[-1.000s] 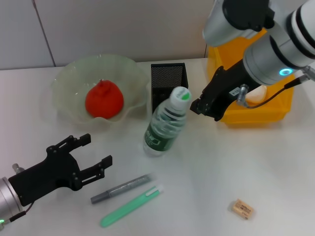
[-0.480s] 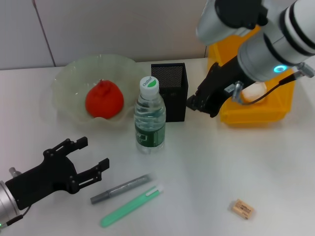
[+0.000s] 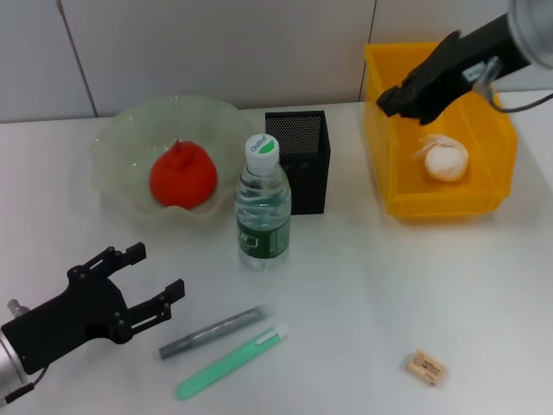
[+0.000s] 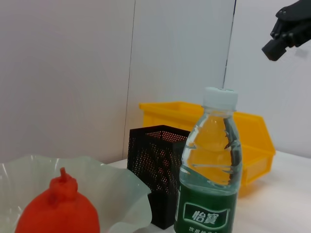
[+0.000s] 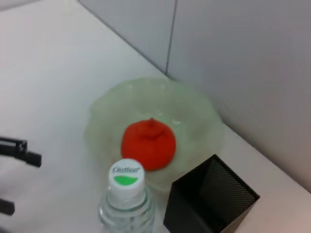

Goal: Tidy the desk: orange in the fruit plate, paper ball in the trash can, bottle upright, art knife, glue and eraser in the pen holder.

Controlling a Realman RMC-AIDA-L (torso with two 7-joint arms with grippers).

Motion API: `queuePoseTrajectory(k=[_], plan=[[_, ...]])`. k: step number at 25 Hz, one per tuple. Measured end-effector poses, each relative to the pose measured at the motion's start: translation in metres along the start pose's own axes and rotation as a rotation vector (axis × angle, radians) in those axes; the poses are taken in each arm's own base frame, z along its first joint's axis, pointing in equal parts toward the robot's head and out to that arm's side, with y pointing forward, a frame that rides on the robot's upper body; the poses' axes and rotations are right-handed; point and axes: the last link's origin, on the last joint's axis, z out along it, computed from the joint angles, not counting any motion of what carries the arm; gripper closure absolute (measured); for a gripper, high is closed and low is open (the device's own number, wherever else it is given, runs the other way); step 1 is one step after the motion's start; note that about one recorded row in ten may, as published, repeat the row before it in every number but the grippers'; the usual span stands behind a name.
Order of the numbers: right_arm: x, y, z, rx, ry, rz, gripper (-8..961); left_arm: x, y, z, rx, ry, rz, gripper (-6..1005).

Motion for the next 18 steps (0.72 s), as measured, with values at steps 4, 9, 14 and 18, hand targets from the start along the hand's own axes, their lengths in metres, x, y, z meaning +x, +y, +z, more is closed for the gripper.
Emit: queuePoseTrajectory(k=[4,9,14,18], plan=[[-0.001,0.000,0.001,-0.002,-0.004,0.029,848,-0.001,0.001,-0.004,0.012,0.013,-0.012,171],[-0.021,0.008,0.000,-0.017,-0.011,0.015,784,-0.002,0.003,-0.005,0.010,0.017,-0.014,171],[-0.047,0.029,0.012,-0.059,0.038,-0.036,623,-0.001,0.003,-0.005,0.004,0.022,-0.012,171],[-0.058,0.040,0.033,-0.109,0.125,-0.056,448,-0.001,0.003,-0.005,0.005,0.022,-0.011,172]])
